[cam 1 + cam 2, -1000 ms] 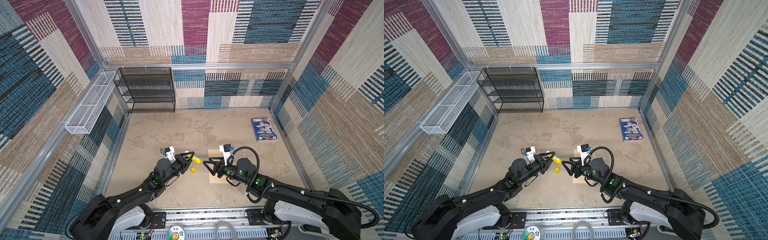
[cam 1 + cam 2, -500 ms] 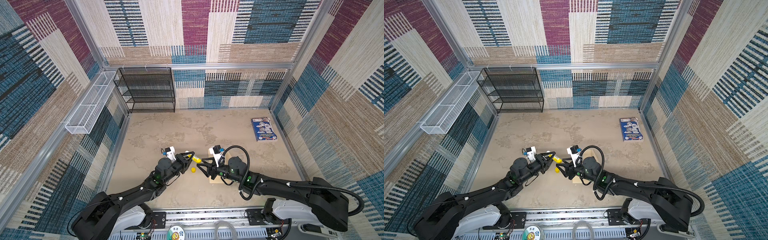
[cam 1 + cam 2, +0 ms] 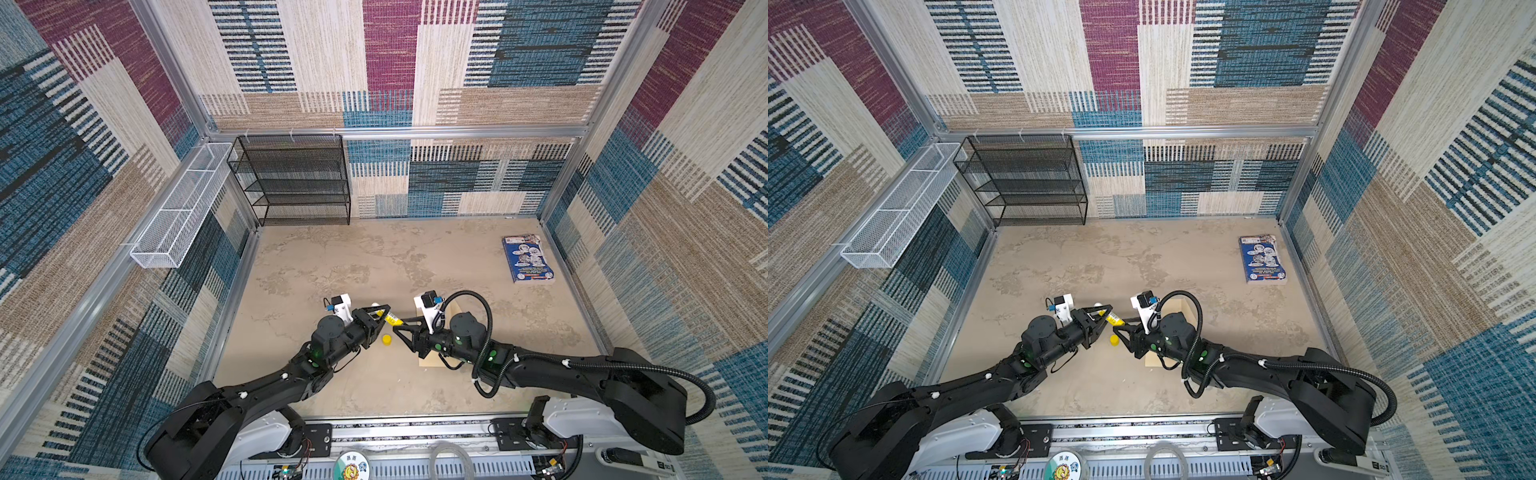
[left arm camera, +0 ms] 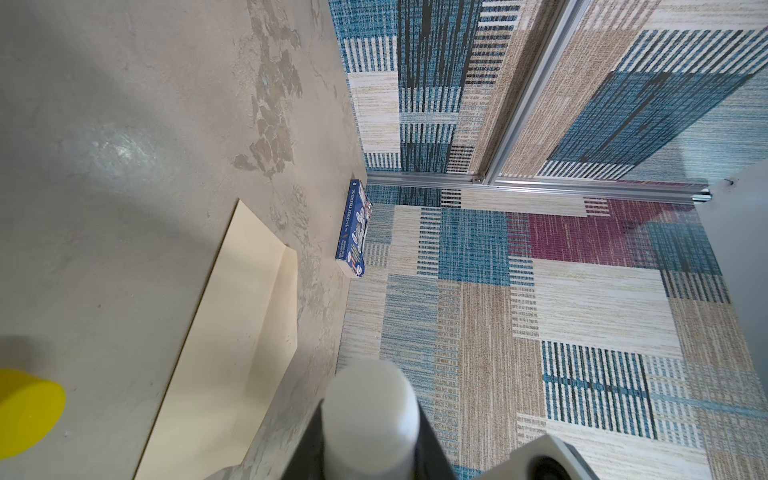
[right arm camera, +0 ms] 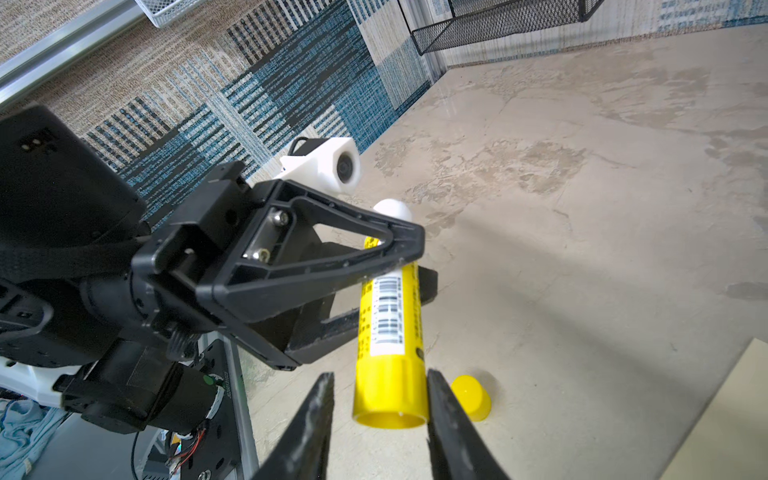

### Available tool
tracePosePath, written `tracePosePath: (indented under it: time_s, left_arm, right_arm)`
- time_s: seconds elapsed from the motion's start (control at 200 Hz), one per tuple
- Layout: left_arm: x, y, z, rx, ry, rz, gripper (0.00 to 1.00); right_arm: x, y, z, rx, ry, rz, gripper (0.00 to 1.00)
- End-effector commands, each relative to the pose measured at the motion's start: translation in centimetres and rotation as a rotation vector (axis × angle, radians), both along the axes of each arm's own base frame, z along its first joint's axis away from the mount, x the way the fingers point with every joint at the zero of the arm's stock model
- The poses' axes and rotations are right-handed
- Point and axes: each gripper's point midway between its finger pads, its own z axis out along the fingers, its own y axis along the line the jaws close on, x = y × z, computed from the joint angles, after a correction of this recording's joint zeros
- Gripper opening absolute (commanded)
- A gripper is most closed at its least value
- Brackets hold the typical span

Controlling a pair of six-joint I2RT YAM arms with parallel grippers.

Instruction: Place the letter into the envelope and seal it

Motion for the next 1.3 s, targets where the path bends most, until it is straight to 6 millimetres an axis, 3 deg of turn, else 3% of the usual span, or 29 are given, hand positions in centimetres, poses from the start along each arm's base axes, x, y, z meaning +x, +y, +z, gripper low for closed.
tracePosePath:
  time_s: [0.0,0.18,0.316,0.476,0.646,0.731,0.811,0.926,1.092,1.297]
  left_arm:
    - [-0.1,-0.1,0.9,-0.024,-0.034,-0.007,0.00]
    - [0.0,-0.4,1.0,-0.023,-0.038,-0.016,0.00]
    - [-0.2,-0.8,1.1,-0.024,-0.060,-0.024,0.00]
    - [-0.2,-1.4,1.4,-0.031,-0.093,-0.029,0.00]
    - [-0.2,-2.4,1.3,-0.044,-0.100,-0.046,0.00]
    - [-0.2,-2.5,1.3,-0.056,-0.098,-0.046,0.00]
    - [-0.2,-2.5,1.1,-0.059,-0.096,-0.042,0.00]
    - [-0.2,-2.6,1.1,-0.060,-0.094,-0.040,0.00]
    - [-0.1,-2.9,1.5,-0.067,-0.101,-0.046,0.00]
    - [-0.4,-3.4,1.3,-0.066,-0.095,-0.052,0.00]
  right_arm:
    - [-0.3,0.4,1.3,0.045,-0.015,0.023,0.30]
    - [-0.6,0.2,1.7,0.073,0.005,0.019,0.18]
    - [-0.5,0.1,2.9,0.129,0.049,0.011,0.17]
    - [0.8,-1.1,3.1,0.302,0.379,-0.049,0.18]
    - [-0.3,-1.3,3.4,0.465,0.629,0.016,0.28]
    - [-0.4,-1.3,3.5,0.434,0.625,0.019,0.35]
    - [-0.3,-2.3,3.1,0.391,0.595,-0.037,0.49]
    - [-0.7,-3.2,2.7,0.373,0.567,-0.057,0.61]
    - [-1.0,-2.7,1.4,0.345,0.576,-0.026,0.65]
    - [-0.7,-1.5,2.0,0.351,0.546,0.019,0.63]
